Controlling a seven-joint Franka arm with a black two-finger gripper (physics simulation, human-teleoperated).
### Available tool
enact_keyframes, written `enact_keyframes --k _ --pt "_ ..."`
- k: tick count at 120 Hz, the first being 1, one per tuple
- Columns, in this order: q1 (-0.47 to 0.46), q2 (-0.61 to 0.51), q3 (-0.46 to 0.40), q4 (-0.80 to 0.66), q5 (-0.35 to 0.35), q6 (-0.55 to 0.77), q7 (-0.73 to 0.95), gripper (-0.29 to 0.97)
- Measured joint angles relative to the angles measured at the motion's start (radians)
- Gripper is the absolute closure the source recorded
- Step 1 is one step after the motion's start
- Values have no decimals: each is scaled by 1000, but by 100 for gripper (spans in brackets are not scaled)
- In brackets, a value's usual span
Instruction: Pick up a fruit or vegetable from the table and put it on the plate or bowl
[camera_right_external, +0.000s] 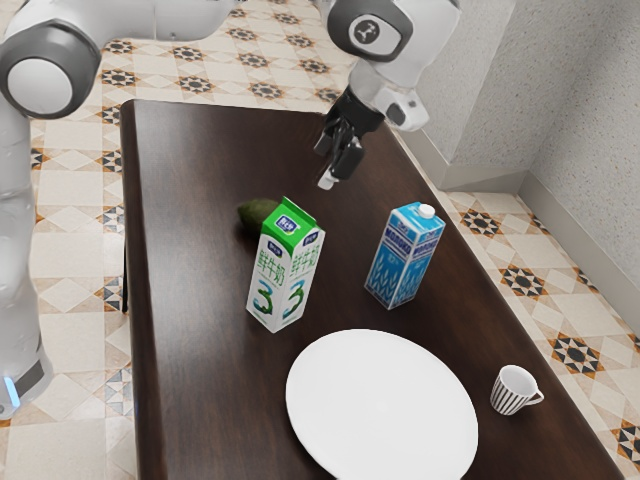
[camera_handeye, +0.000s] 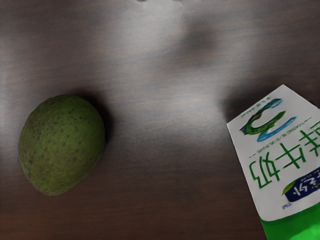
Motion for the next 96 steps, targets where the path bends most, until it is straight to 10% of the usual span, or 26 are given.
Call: enact_keyframes --k 52,96 --pt "40 -126 0 -190 17 320 82 0" --pt "437 -336 -167 -499 -43 380 317 0"
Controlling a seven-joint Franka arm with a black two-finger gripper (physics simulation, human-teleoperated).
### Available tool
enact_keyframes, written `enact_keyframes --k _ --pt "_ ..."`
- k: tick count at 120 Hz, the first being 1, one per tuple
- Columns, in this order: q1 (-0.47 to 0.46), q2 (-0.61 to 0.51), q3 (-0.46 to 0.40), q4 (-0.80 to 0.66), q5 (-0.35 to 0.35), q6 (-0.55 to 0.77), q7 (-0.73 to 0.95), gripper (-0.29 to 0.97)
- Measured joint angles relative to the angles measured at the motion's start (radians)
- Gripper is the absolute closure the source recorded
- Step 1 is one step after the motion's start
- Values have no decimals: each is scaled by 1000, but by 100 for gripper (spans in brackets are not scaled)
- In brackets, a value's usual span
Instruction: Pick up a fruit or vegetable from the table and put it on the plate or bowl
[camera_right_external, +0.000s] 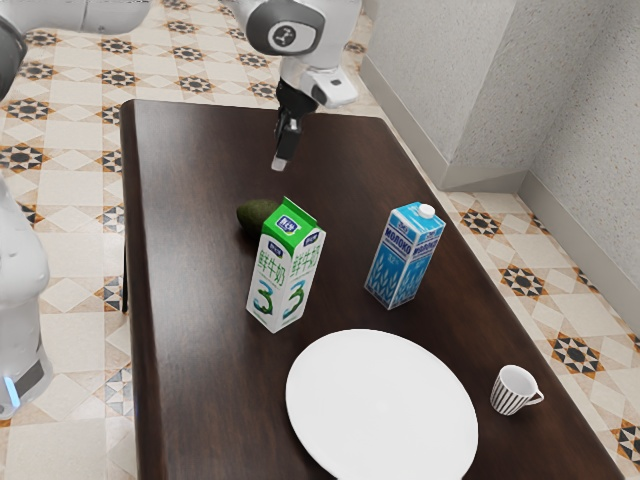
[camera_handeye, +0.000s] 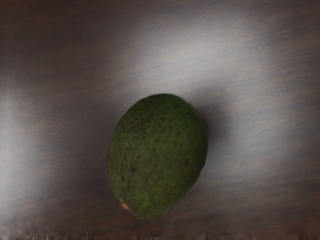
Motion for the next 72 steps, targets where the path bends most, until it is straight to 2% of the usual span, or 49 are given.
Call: enact_keyframes --k 32,56,72 --pt "57 -23 -1 -95 -23 96 199 0" --pt "58 -21 -21 -145 -30 131 321 0" --pt "99 -32 -22 -187 -51 143 383 0"
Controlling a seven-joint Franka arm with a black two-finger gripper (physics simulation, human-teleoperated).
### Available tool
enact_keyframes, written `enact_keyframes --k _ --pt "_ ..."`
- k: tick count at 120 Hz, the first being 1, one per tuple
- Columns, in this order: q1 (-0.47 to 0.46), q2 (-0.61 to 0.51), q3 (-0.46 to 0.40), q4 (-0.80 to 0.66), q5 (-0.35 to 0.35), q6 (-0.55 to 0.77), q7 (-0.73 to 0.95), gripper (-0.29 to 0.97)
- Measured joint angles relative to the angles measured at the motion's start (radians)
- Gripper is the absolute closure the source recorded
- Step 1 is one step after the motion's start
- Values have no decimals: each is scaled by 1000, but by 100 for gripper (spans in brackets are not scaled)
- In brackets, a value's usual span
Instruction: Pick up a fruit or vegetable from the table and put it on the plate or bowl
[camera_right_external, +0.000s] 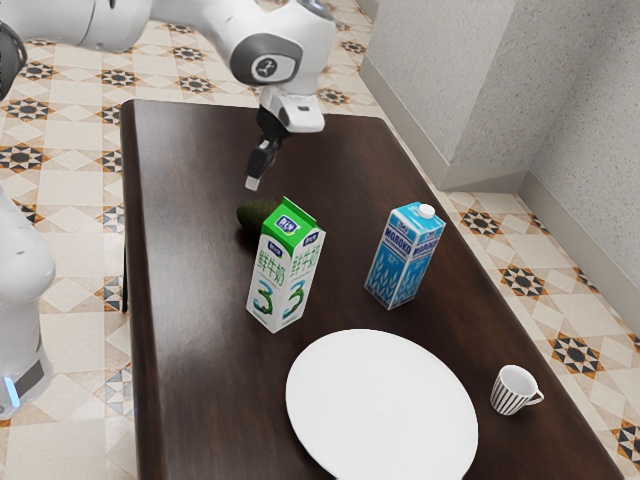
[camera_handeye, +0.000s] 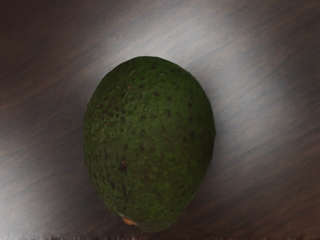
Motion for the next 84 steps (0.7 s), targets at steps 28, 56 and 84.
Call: enact_keyframes --k 28,56,84 --pt "9 4 -2 -42 -33 33 81 0" --pt "21 22 -2 -56 -63 67 136 0" --pt "31 72 0 -56 -79 92 174 0"
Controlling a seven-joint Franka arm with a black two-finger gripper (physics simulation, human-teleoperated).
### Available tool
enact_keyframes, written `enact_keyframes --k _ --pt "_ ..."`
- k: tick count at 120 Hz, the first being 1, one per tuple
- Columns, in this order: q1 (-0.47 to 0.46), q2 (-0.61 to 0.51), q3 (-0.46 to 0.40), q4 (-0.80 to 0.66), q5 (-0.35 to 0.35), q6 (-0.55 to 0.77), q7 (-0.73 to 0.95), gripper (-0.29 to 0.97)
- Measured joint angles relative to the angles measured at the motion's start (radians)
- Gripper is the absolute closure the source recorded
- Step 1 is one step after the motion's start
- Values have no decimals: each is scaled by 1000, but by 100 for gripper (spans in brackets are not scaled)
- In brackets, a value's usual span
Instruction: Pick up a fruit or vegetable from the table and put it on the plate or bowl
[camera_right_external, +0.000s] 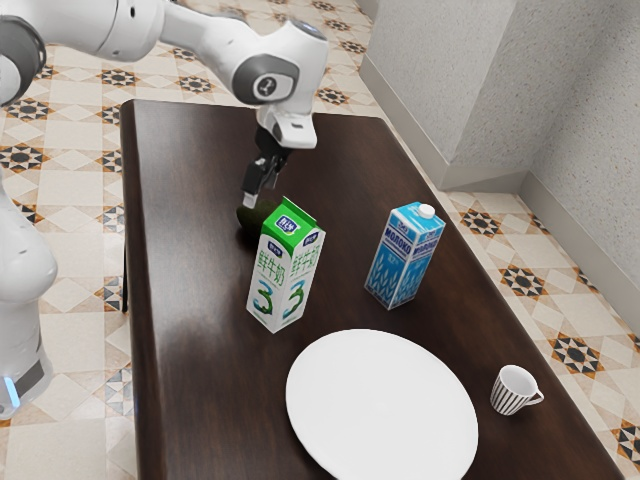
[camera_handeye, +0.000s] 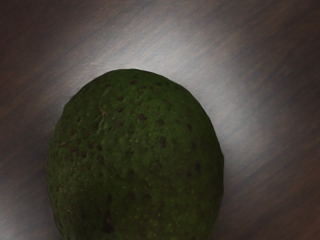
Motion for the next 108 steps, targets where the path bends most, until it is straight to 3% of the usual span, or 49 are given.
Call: enact_keyframes --k 108 --pt "-3 84 0 -41 -53 74 62 0"
